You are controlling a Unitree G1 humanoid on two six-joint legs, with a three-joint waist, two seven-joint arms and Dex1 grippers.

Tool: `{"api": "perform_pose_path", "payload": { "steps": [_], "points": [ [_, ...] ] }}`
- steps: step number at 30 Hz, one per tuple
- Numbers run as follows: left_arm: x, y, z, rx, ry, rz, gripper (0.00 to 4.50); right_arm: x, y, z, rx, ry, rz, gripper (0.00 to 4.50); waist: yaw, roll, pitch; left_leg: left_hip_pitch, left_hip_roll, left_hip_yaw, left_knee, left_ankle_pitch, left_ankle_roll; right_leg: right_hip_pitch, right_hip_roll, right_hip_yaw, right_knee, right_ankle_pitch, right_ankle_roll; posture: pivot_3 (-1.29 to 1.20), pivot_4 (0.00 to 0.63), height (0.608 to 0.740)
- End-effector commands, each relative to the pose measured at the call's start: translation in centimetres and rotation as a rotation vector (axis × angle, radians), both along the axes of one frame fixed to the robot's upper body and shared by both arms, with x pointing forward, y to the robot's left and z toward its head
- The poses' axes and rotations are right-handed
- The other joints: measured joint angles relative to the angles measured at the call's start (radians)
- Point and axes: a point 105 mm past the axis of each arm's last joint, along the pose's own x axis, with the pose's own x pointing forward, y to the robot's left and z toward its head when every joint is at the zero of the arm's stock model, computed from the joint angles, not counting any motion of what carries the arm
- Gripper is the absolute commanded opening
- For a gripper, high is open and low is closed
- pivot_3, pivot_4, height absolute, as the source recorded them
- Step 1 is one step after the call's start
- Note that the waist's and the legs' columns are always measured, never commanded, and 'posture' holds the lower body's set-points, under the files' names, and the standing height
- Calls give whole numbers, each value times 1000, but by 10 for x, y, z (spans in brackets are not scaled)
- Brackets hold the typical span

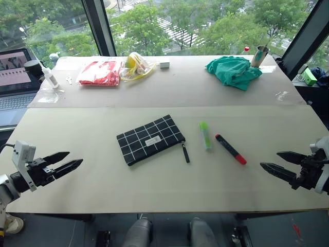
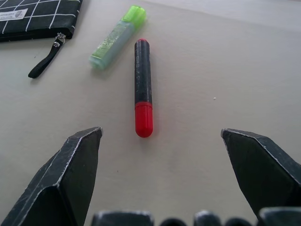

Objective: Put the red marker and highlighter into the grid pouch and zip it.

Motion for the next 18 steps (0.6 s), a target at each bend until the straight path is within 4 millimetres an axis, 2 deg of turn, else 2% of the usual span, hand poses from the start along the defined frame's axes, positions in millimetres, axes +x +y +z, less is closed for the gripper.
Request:
{"api": "perform_pose_path", "payload": {
  "steps": [1,10,14,17,18],
  "points": [
    [0,1,11,27,-27,-11,4500,3,0,11,-32,-41,11,4493,0,0,0,0,0,0,0,0,0,0,0,0,0,0,0,0,150,740],
    [5,-13,11,64,-36,-80,4500,5,1,7,-46,-30,16,4493,1,0,0,0,0,0,0,0,0,0,0,0,0,0,0,0,150,740],
    [1,-18,12,56,-21,-153,4500,10,6,13,-36,-52,33,4493,-1,0,0,0,0,0,0,0,0,0,0,0,0,0,0,0,150,740],
    [3,-19,18,72,-74,-198,4500,14,13,20,-15,-84,54,4493,-2,0,0,0,0,1,0,0,0,0,1,0,0,0,0,0,150,740],
    [8,-19,23,90,-138,-192,4500,15,15,23,4,-95,61,4247,-2,0,0,0,0,1,0,0,0,0,1,0,0,0,0,0,150,740]
  ]
}}
